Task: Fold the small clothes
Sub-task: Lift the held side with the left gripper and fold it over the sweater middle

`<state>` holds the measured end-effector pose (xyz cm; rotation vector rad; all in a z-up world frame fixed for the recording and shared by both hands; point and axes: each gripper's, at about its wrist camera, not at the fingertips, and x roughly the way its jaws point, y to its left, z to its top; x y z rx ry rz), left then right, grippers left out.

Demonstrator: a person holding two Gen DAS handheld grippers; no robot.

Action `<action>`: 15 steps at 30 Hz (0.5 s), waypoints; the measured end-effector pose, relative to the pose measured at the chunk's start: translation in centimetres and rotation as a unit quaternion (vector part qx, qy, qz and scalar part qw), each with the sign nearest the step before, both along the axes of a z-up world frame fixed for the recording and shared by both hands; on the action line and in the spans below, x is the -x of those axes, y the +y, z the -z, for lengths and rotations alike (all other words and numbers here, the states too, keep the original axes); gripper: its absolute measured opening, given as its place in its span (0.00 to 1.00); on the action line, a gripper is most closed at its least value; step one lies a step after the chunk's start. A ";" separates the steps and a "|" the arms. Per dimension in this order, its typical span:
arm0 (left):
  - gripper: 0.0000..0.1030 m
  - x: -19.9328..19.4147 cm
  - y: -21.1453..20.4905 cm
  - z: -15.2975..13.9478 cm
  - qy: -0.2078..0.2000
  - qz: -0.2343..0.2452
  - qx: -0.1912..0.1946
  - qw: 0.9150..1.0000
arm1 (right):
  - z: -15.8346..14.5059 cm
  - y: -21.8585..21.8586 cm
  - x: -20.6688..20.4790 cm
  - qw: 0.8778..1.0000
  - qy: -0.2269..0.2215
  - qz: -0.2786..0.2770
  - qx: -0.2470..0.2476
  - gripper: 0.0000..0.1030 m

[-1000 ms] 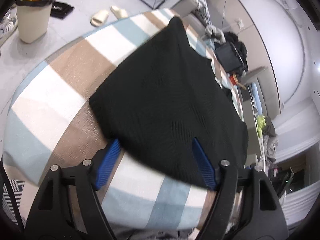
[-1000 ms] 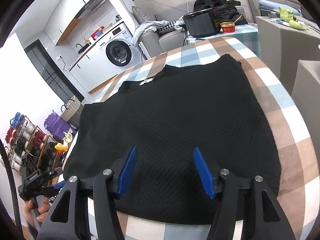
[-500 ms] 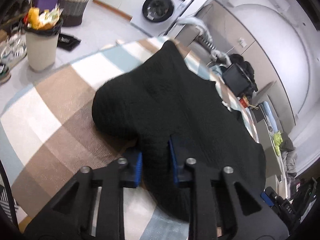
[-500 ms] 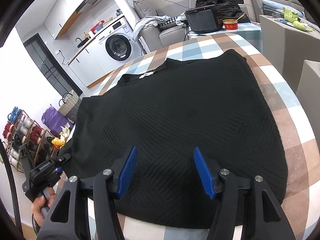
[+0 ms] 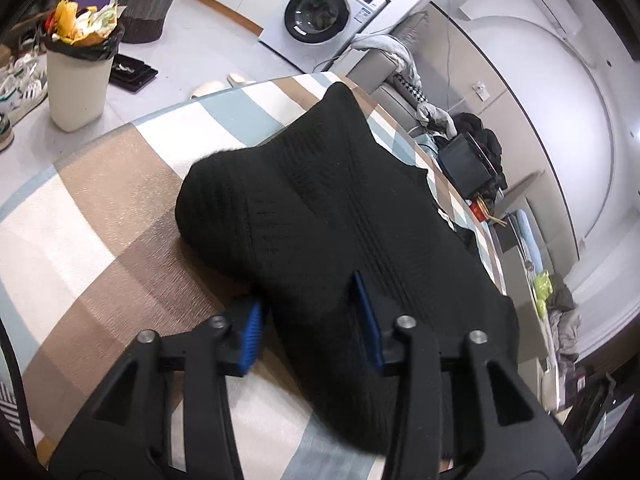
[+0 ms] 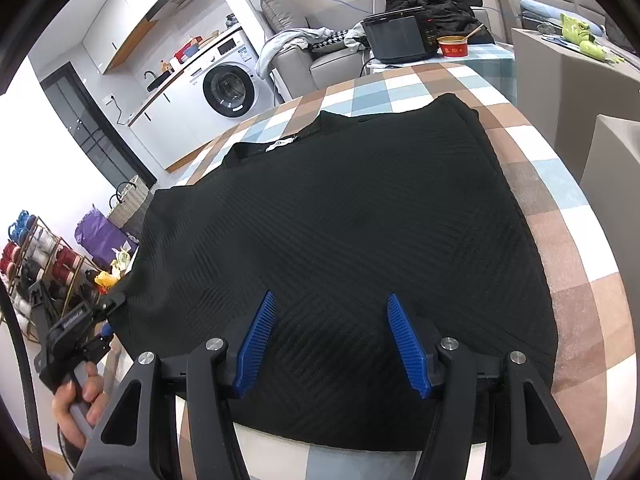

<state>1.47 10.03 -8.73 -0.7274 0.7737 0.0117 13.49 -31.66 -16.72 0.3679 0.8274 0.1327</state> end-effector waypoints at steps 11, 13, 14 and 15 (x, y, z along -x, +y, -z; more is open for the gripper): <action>0.18 -1.2 -0.9 -1.4 -0.061 0.012 -0.017 0.998 | 0.6 -0.3 -0.7 1.000 0.010 0.004 -0.003 0.58; 0.18 -0.8 -0.5 -1.6 -0.060 0.014 -0.019 0.998 | 0.7 -0.4 -0.7 1.000 0.012 0.001 0.000 0.58; 0.18 -0.7 -0.3 -1.6 -0.057 0.012 -0.017 0.998 | 0.8 -0.4 -0.8 1.000 0.013 0.000 0.001 0.58; 0.18 -0.4 0.0 -1.5 -0.055 0.010 -0.017 0.998 | 0.9 -0.5 -0.8 1.000 0.014 0.001 0.002 0.58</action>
